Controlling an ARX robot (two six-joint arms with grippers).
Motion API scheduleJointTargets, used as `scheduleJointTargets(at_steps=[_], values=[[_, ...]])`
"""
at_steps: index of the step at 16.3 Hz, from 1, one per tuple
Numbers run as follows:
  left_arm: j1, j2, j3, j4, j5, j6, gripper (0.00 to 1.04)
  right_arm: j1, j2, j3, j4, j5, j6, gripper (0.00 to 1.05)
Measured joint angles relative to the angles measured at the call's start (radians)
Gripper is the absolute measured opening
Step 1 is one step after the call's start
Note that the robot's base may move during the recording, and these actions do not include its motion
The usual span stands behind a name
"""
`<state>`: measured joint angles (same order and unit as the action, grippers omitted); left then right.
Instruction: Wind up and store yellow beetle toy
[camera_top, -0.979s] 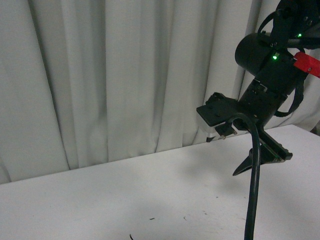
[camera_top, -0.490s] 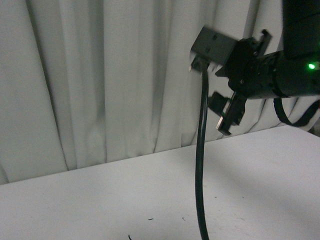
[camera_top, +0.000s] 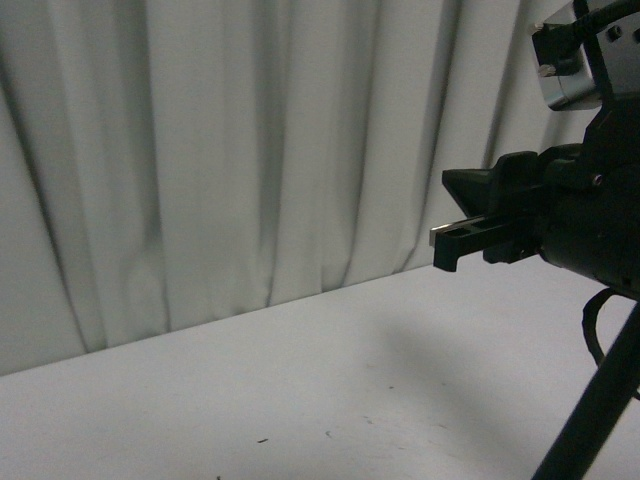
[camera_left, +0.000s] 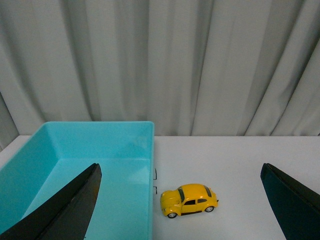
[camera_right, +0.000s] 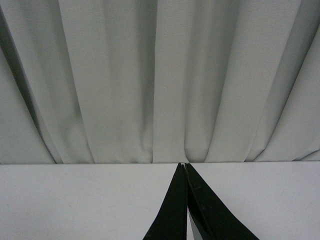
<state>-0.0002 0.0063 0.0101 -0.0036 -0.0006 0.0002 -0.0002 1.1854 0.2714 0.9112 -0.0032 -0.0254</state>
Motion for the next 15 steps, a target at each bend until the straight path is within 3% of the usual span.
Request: scheduleJointTargets(at_steps=[7, 9, 15], values=[[0.000, 0.000, 0.000, 0.000, 0.000, 0.000, 0.98, 0.000, -0.295, -0.174, -0.128, 0.001, 0.009, 0.02], [0.000, 0.000, 0.000, 0.000, 0.000, 0.000, 0.98, 0.000, -0.326, -0.221, -0.077, 0.001, 0.010, 0.02], [0.000, 0.000, 0.000, 0.000, 0.000, 0.000, 0.98, 0.000, -0.555, -0.260, -0.295, 0.001, 0.010, 0.02]])
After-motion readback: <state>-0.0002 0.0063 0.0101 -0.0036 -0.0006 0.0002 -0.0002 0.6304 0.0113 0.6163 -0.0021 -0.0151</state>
